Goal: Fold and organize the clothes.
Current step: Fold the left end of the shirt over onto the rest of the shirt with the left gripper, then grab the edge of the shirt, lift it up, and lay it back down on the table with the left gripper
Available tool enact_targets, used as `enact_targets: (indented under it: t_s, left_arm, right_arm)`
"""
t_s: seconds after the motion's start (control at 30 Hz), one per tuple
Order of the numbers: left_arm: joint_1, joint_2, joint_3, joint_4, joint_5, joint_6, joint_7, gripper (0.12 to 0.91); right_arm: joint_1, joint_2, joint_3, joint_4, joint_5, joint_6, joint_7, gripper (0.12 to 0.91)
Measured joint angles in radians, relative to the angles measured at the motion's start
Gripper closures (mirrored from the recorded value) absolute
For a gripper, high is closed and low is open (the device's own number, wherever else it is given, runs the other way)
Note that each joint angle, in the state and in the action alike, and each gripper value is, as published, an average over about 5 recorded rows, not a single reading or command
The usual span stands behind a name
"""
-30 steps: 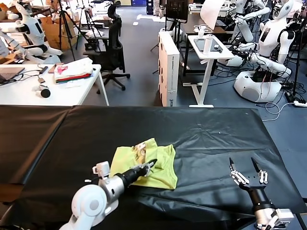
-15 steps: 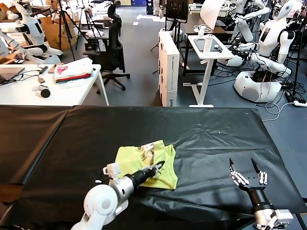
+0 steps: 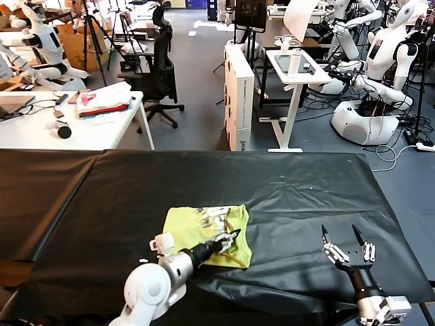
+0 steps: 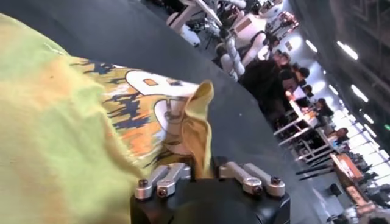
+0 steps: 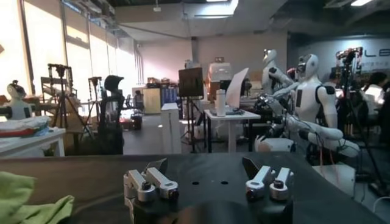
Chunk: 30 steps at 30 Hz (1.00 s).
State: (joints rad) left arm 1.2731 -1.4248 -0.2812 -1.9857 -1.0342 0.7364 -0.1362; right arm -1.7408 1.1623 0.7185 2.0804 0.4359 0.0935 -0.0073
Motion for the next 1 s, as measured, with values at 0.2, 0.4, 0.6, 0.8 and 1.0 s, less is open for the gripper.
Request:
enact_targets:
  t_s: [0.2, 0.4, 0.6, 0.8, 1.0]
  left_arm:
    - [0.029, -0.035, -0.027, -0.033, -0.039, 0.0, 0.003, 0.126]
    - [0.066, -0.027, -0.09, -0.109, 0.007, 0.0, 0.045, 0.123]
    - [0.078, 0.03, -0.199, -0.162, 0.049, 0.0, 0.049, 0.123]
    - [0.095, 0.067, -0.271, -0.166, 0.12, -0.032, 0.049, 0.123]
    - [0.119, 0.058, -0.287, -0.168, 0.161, -0.046, 0.049, 0.123]
  right_arm:
    - [0.031, -0.08, -0.072, 0.008, -0.02, -0.064, -0.008, 0.118]
    - [0.082, -0.177, -0.221, 0.017, -0.036, -0.12, 0.011, 0.118]
    - [0.185, -0.226, -0.393, 0.03, -0.069, -0.193, 0.062, 0.118]
    - [0.33, -0.223, -0.564, 0.012, -0.097, -0.311, 0.088, 0.118]
    - [0.413, -0.221, -0.66, -0.018, -0.157, -0.358, 0.072, 0.118]
